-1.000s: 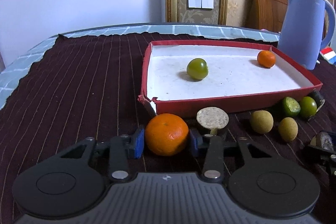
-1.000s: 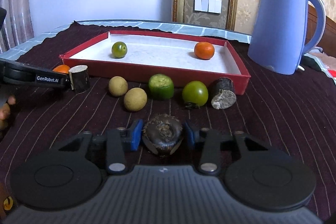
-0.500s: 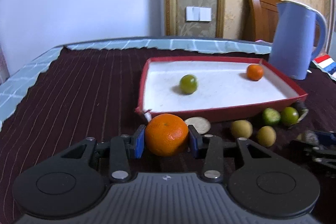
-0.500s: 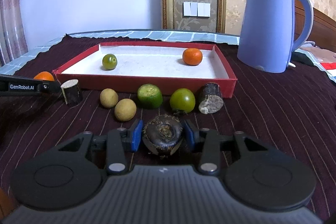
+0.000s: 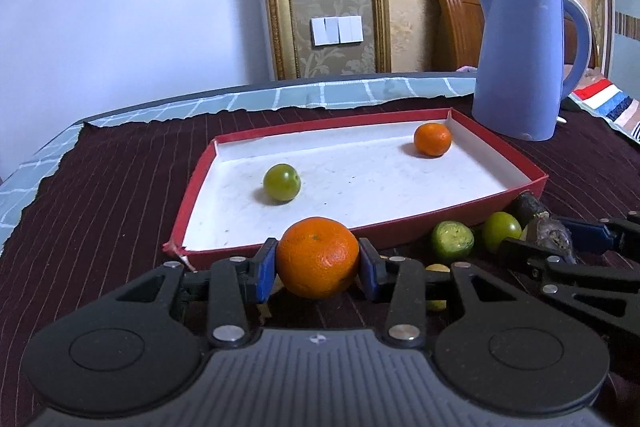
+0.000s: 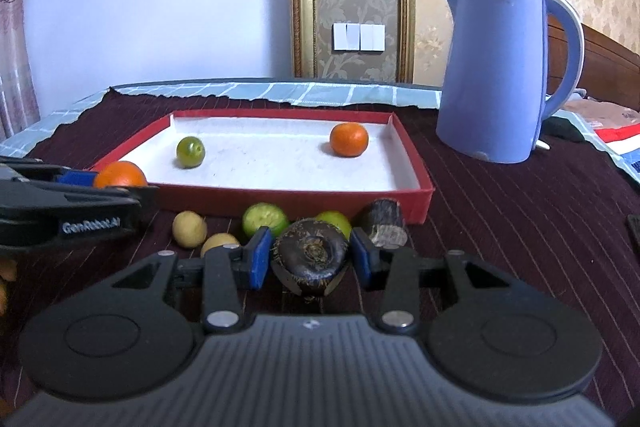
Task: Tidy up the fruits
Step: 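Lift the orange with the left gripper while the right gripper lifts the dark slice, then carry the orange over the tray with the left gripper while the right carries the dark slice, then open the left gripper to drop the orange while the right gripper drops the dark slice, then move both grippers back down to the fruits beside the tray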
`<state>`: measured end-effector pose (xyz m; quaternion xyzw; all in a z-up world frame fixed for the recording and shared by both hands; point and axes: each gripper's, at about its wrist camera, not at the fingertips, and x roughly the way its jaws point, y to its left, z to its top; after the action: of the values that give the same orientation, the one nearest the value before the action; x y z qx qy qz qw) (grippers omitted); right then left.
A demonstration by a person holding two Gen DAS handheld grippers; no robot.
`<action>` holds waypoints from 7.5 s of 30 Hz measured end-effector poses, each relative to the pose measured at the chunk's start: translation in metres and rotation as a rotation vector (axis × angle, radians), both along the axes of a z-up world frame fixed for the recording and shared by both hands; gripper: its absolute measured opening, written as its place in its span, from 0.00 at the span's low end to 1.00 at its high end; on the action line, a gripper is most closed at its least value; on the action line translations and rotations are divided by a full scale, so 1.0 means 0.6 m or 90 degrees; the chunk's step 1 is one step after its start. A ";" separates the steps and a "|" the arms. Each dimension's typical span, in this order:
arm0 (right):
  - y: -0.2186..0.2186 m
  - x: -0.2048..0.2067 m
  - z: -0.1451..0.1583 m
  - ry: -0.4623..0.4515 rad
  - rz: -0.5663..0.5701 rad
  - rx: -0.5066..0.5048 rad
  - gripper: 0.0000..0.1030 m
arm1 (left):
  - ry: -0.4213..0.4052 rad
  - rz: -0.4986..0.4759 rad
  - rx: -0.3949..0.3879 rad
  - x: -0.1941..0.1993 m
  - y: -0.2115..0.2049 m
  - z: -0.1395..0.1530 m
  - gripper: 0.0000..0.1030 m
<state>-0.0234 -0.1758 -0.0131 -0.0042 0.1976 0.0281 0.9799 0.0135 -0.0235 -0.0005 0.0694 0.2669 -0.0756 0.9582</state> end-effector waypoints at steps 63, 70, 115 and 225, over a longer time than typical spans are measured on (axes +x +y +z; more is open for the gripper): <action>0.019 0.075 0.071 -0.029 0.004 -0.032 0.39 | 0.014 0.049 0.019 0.102 -0.011 0.023 0.40; 0.013 0.092 0.073 -0.025 -0.001 -0.028 0.39 | 0.020 0.056 0.023 0.119 -0.010 0.019 0.40; -0.001 0.181 0.075 0.008 -0.012 -0.035 0.39 | 0.044 0.106 0.043 0.223 -0.003 0.016 0.40; -0.002 0.144 0.056 0.001 -0.019 -0.003 0.75 | 0.047 0.086 0.018 0.152 -0.002 0.020 0.68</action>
<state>0.0631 -0.1767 0.0205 -0.0037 0.1986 0.0130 0.9800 0.1048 -0.0248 0.0113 0.0620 0.3073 -0.0094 0.9495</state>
